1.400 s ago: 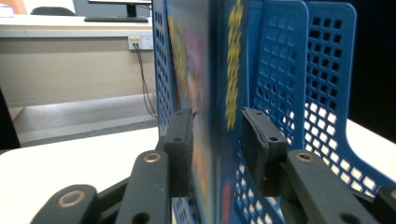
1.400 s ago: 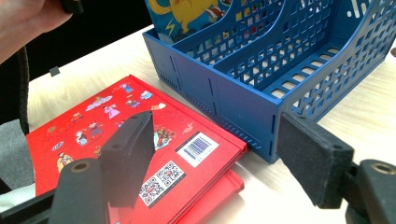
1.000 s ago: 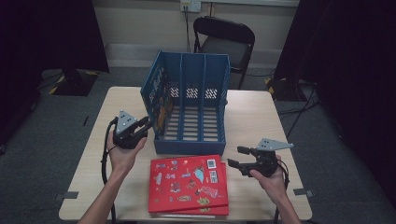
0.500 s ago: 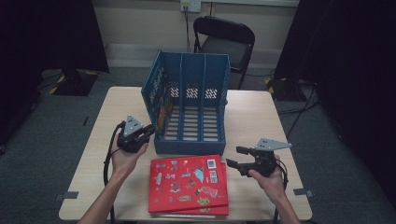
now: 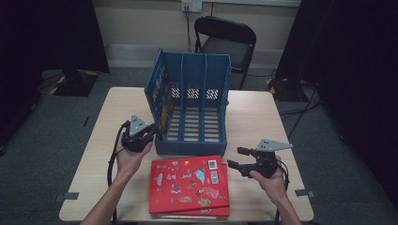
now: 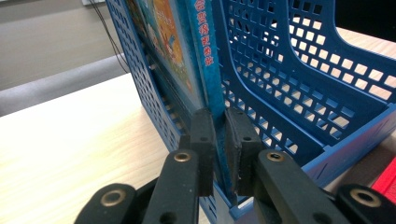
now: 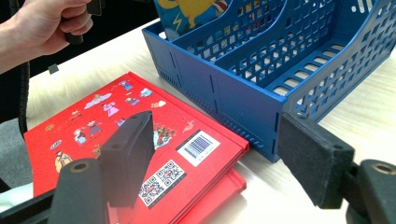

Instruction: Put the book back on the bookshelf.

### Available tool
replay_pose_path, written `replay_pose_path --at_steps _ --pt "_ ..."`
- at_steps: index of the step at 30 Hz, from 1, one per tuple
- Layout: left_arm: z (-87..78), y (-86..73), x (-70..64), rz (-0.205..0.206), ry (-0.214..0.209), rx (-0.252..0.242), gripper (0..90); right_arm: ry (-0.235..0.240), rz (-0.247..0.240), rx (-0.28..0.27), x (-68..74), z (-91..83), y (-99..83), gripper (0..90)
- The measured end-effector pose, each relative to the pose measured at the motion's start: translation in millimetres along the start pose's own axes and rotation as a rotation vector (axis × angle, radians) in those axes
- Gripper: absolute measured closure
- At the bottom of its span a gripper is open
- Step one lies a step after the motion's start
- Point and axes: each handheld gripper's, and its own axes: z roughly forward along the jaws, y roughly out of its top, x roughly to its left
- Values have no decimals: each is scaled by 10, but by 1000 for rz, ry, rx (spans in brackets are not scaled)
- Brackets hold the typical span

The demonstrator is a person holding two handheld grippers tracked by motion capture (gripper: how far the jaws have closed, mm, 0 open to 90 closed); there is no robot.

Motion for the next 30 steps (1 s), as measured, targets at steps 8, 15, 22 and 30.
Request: replay_pose_path --at_steps 8,15,22,30 --pt "12 4 8 -18 15 -5 815 -1 2 -1 -5 1 -2 275" --pt "46 16 52 -47 12 -4 807 2 0 8 0 27 -5 275" --pt "68 22 67 -57 4 9 787 2 -1 11 2 33 -8 276" --pt "83 9 55 -63 -2 6 748 0 0 8 -2 23 -9 276"
